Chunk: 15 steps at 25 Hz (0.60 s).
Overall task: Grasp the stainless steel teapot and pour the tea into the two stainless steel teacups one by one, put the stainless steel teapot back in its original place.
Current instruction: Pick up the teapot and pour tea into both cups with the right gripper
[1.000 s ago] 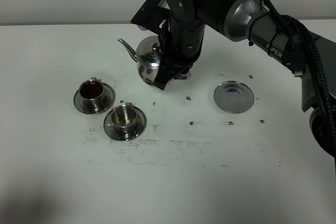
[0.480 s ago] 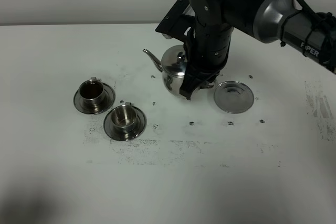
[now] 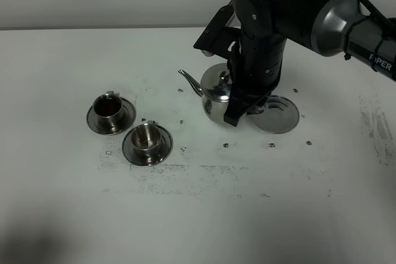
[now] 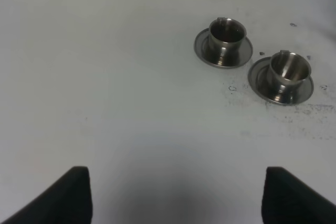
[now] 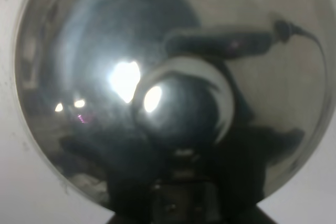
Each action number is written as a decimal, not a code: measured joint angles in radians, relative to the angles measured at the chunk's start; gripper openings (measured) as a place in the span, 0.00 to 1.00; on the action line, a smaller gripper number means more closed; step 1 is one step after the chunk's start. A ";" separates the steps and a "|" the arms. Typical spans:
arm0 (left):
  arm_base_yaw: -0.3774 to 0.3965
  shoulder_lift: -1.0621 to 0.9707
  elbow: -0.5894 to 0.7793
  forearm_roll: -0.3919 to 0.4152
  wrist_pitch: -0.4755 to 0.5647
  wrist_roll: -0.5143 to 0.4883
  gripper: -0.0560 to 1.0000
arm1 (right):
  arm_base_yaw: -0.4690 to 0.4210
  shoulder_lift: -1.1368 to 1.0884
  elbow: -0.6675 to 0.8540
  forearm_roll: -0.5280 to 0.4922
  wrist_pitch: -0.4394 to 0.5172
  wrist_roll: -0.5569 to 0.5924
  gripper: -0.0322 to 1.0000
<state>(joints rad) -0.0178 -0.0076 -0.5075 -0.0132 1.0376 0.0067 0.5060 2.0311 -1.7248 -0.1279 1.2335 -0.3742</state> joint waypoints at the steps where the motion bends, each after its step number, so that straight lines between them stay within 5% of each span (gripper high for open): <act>1: 0.000 0.000 0.000 0.000 0.000 0.000 0.66 | 0.000 -0.001 0.008 -0.009 0.000 0.000 0.20; 15: 0.000 0.000 0.000 0.000 0.000 0.000 0.66 | 0.079 -0.003 0.150 -0.163 -0.126 0.032 0.20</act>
<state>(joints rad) -0.0178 -0.0076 -0.5075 -0.0132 1.0376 0.0067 0.5852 2.0284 -1.5751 -0.2910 1.1072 -0.3425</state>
